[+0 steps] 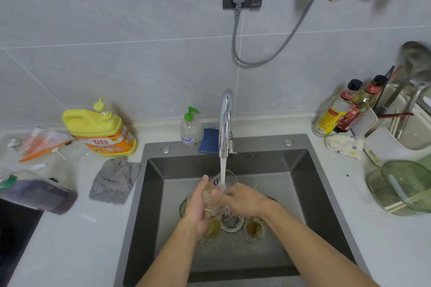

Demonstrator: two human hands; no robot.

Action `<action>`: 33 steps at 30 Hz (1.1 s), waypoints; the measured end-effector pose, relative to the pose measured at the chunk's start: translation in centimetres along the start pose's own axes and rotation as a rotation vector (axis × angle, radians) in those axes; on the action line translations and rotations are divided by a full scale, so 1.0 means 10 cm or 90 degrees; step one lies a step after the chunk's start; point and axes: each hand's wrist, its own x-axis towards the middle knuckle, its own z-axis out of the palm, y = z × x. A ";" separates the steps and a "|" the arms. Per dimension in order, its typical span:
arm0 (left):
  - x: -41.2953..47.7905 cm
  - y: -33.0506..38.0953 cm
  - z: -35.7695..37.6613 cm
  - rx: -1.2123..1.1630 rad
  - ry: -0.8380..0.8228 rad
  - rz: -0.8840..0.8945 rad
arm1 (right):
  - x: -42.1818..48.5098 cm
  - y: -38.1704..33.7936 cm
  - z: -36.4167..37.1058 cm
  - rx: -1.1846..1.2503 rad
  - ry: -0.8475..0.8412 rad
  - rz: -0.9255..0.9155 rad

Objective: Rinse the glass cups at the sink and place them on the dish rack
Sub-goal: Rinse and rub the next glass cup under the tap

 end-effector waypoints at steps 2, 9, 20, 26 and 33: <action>-0.01 -0.02 0.00 0.018 -0.023 0.007 | 0.01 0.06 -0.02 0.146 0.002 0.029; -0.06 0.18 -0.02 -0.065 -0.075 -0.028 | -0.08 0.22 -0.07 0.166 0.041 -0.045; 0.01 0.03 0.00 -0.137 0.005 0.040 | 0.10 0.07 0.11 0.353 0.119 0.073; 0.02 0.08 0.00 -0.096 0.041 0.001 | 0.02 0.24 0.14 0.110 0.190 -0.076; -0.04 0.00 0.05 -0.041 0.000 0.091 | 0.04 0.08 0.12 0.202 0.111 -0.047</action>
